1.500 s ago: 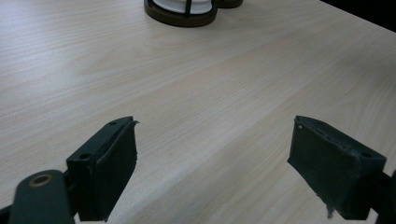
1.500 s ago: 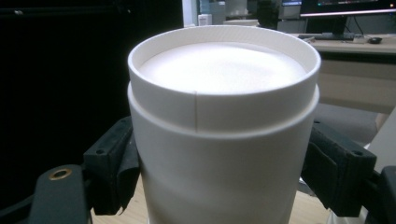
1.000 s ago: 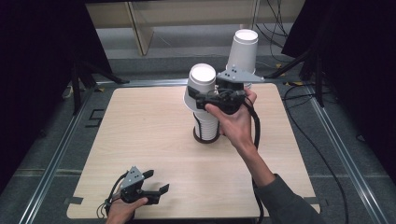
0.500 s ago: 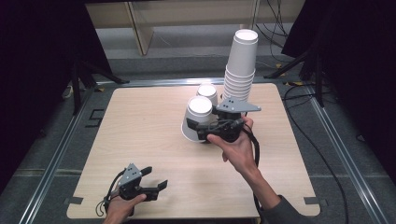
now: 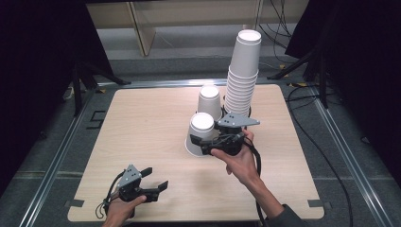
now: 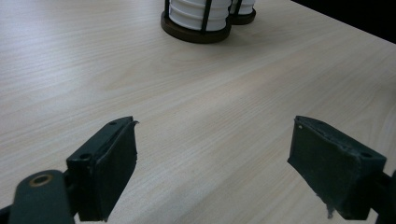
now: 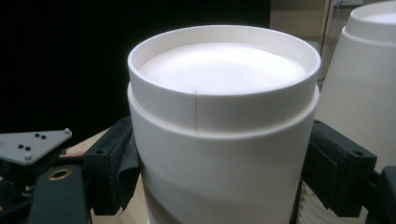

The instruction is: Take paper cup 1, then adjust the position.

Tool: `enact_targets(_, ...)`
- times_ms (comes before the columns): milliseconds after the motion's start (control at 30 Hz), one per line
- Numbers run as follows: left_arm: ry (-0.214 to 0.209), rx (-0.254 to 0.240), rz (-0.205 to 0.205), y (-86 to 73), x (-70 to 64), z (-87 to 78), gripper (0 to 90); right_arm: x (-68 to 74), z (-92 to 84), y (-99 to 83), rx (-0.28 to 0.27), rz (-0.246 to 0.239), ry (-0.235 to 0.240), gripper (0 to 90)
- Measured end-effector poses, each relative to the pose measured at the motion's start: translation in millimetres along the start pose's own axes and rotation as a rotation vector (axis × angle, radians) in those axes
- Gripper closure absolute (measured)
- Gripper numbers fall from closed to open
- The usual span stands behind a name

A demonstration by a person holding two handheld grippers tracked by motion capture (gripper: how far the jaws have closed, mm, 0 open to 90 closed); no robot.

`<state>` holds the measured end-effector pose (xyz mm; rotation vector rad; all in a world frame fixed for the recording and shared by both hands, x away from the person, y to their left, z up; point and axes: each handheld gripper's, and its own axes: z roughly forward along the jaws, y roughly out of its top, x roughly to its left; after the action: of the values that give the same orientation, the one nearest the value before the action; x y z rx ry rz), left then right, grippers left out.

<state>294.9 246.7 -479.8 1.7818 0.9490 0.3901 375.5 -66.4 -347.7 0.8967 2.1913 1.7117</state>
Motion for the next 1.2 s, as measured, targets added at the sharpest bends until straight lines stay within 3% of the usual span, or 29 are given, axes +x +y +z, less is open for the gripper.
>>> enact_targets(200,0.010,0.016,0.018,0.6,0.8,-1.5,14.5,-1.4,2.1,-12.1,0.011,-0.011,0.006,20.8)
enact_targets(233,0.008,0.004,0.004,0.5,-0.7,-1.0,14.5,-1.2,2.6,-14.0,0.018,-0.009,0.009,20.8)
enact_targets(500,0.001,-0.019,0.004,-0.3,-1.5,-0.9,14.5,-0.2,5.4,-25.9,0.032,0.006,0.032,20.8)
enact_targets(633,0.009,-0.035,0.031,2.2,-1.9,-1.0,14.5,0.9,8.5,-31.8,0.038,0.014,0.039,20.8)
enact_targets(667,-0.005,-0.058,0.020,2.4,-3.1,0.7,14.5,0.9,9.4,-32.8,0.033,0.012,0.042,20.8)
enact_targets(867,-0.040,-0.128,0.062,7.9,-12.4,11.2,14.5,3.3,16.8,-38.9,0.043,0.013,0.067,20.8)
enact_targets(967,-0.047,-0.129,0.098,10.9,-18.1,16.7,14.5,4.4,19.7,-42.1,0.051,0.009,0.075,20.8)
enact_targets(1033,-0.070,-0.165,0.117,11.9,-21.2,21.7,14.5,5.8,21.4,-43.9,0.059,0.020,0.086,20.8)
enact_targets(1100,-0.075,-0.159,0.129,13.3,-24.4,22.4,14.5,6.8,22.7,-45.7,0.062,0.017,0.085,20.8)
enact_targets(1200,-0.114,-0.192,0.130,13.3,-28.5,27.8,14.5,8.9,25.3,-48.2,0.066,0.010,0.081,20.8)
